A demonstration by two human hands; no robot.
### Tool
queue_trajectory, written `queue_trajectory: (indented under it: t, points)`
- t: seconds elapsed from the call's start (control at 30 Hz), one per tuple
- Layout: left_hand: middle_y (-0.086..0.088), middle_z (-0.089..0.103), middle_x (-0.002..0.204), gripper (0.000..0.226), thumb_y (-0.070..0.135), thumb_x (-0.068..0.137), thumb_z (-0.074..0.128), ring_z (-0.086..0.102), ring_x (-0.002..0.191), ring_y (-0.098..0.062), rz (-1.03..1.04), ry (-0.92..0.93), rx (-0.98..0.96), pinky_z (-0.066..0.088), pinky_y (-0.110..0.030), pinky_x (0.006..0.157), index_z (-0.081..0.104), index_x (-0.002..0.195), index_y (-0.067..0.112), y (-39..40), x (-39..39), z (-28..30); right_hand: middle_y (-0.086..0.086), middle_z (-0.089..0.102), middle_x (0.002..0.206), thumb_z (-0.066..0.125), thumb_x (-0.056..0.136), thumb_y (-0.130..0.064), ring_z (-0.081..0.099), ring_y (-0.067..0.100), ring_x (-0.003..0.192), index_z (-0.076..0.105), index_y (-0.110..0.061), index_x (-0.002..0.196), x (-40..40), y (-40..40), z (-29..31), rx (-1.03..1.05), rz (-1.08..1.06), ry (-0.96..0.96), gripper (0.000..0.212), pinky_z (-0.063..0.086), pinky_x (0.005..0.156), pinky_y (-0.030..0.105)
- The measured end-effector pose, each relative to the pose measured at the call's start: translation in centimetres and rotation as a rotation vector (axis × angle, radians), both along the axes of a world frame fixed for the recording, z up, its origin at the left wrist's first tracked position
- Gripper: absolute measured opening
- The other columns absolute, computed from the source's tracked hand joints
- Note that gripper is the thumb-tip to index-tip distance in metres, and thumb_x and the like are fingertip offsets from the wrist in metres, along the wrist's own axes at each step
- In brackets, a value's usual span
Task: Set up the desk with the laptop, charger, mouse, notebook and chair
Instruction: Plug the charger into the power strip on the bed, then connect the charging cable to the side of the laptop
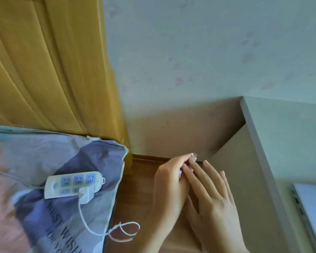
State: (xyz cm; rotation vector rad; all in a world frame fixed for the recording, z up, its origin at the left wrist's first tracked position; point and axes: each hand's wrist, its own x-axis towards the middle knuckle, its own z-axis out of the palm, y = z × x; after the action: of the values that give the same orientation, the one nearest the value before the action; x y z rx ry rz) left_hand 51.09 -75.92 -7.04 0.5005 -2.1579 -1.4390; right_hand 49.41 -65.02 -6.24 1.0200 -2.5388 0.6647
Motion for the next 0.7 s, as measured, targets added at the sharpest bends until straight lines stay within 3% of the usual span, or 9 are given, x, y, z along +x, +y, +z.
queue_trajectory:
  t: [0.07,0.13,0.27,0.37,0.47,0.57,0.7]
  points:
    - [0.015,0.073,0.101,0.025,0.028,0.092,0.051,0.065,0.094,0.002,-0.035,0.001,-0.332,0.045,-0.024,0.095,0.070,0.108,0.027,2.9,-1.4,1.4,-0.006,0.048,0.141,0.055,0.079,-0.028,0.035,0.018,0.135,0.055,-0.025,0.130,-1.3,3.9,1.7,0.074,-0.041,0.016,0.050,0.025,0.110,0.048]
    - [0.017,0.073,0.093,0.024,0.031,0.091,0.049,0.065,0.089,0.003,-0.060,-0.003,-0.458,0.040,-0.029,0.097,0.069,0.105,0.030,6.3,-2.6,2.4,-0.007,0.046,0.143,0.052,0.079,-0.027,0.033,0.018,0.137,0.054,-0.024,0.131,-2.5,8.1,2.6,0.140,-0.069,0.018,0.052,0.023,0.111,0.049]
    - [0.012,0.073,0.084,0.014,0.019,0.086,0.064,0.067,0.078,-0.005,-0.117,0.027,-0.566,0.044,-0.039,0.096,0.071,0.098,0.026,12.7,-4.8,2.3,-0.006,0.042,0.146,0.049,0.077,-0.027,0.032,0.021,0.137,0.046,-0.026,0.137,-4.7,16.1,2.7,0.273,-0.100,-0.005,0.059,0.023,0.109,0.050]
    - [0.011,0.071,0.076,0.007,0.020,0.086,0.068,0.065,0.070,-0.007,-0.147,0.037,-0.598,0.039,-0.036,0.098,0.072,0.090,0.024,16.6,-6.3,1.8,-0.004,0.041,0.147,0.049,0.081,-0.033,0.031,0.020,0.137,0.043,-0.027,0.138,-6.4,21.6,2.5,0.322,-0.115,-0.036,0.058,0.022,0.110,0.050]
    - [0.011,0.072,0.075,0.015,0.012,0.077,0.080,0.066,0.069,-0.008,-0.169,-0.018,-0.542,0.044,-0.035,0.095,0.075,0.086,0.023,18.9,-7.3,1.1,-0.002,0.038,0.149,0.044,0.084,-0.046,0.029,0.021,0.139,0.041,-0.026,0.140,-8.9,25.7,2.4,0.346,-0.126,-0.054,0.059,0.021,0.110,0.055]
    - [0.010,0.071,0.070,0.018,0.010,0.074,0.082,0.064,0.065,-0.010,-0.166,-0.084,-0.541,0.047,-0.037,0.091,0.077,0.085,0.023,20.0,-8.2,0.1,-0.003,0.033,0.151,0.043,0.082,-0.056,0.025,0.025,0.142,0.039,-0.032,0.140,-11.3,27.9,1.5,0.410,-0.079,-0.043,0.063,0.014,0.110,0.064]
    - [0.008,0.070,0.071,0.016,0.010,0.079,0.076,0.063,0.067,-0.014,-0.173,-0.126,-0.597,0.042,-0.035,0.093,0.078,0.088,0.024,20.9,-8.8,-1.5,-0.004,0.045,0.145,0.041,0.080,-0.065,0.032,0.025,0.139,0.046,-0.035,0.135,-13.2,28.2,0.1,0.415,-0.056,-0.090,0.062,0.010,0.106,0.068]
